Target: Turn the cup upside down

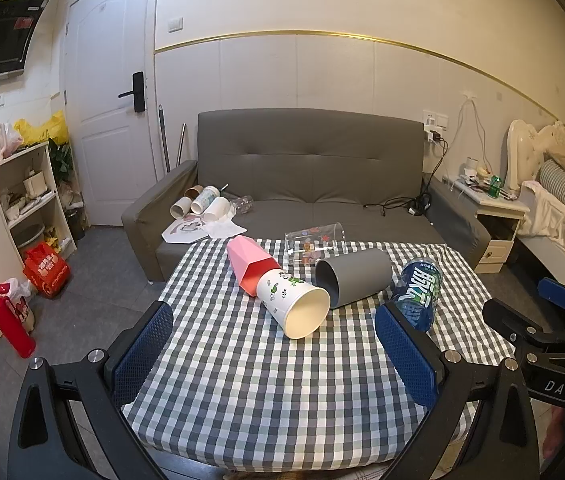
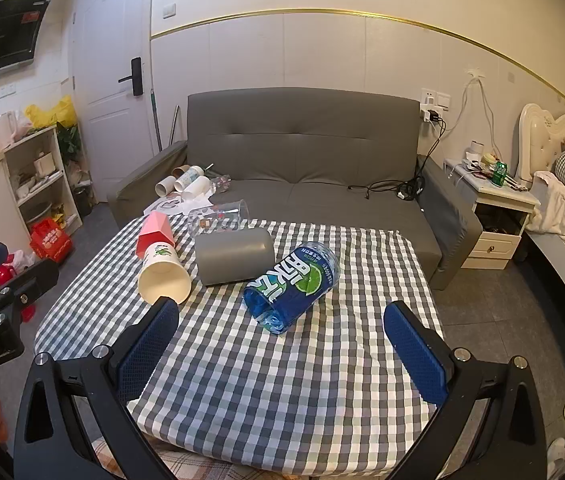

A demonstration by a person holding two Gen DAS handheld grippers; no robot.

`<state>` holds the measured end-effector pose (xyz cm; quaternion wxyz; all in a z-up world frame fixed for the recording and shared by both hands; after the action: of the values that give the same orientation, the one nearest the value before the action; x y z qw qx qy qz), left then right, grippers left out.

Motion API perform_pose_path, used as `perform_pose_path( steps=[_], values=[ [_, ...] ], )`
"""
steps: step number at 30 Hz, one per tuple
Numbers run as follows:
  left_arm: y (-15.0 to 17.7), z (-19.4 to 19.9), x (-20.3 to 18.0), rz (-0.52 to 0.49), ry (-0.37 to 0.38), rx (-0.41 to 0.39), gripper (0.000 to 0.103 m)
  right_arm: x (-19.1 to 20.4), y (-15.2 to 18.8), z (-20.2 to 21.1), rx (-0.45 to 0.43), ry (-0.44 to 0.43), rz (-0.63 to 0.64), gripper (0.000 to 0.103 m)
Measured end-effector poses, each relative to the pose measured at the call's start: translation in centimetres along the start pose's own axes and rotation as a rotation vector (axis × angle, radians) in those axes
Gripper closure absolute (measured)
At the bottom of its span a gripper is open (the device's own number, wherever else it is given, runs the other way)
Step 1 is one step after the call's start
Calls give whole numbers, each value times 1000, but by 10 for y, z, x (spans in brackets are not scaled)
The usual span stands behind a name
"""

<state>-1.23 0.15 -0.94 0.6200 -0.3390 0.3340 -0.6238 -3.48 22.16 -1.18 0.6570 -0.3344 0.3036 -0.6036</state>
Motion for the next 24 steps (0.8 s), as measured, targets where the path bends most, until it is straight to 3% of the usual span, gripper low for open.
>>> perform_pose_path(
  steps=[24],
  values=[
    [0, 0, 1, 5, 3, 1, 0, 3, 1, -3, 2, 0, 1, 0]
  ],
)
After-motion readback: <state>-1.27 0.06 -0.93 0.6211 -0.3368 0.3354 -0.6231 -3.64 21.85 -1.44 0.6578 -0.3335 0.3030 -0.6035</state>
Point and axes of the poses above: each gripper's, at about its wrist camera, not at the fingertips, and z roughly against the way its jaws point, x to its left, y to its underside, the point moved 2 cm from there along -z, roughly the way its jaws point, and after that the axes turned 3 degrees about x, right-handed, at the moved point
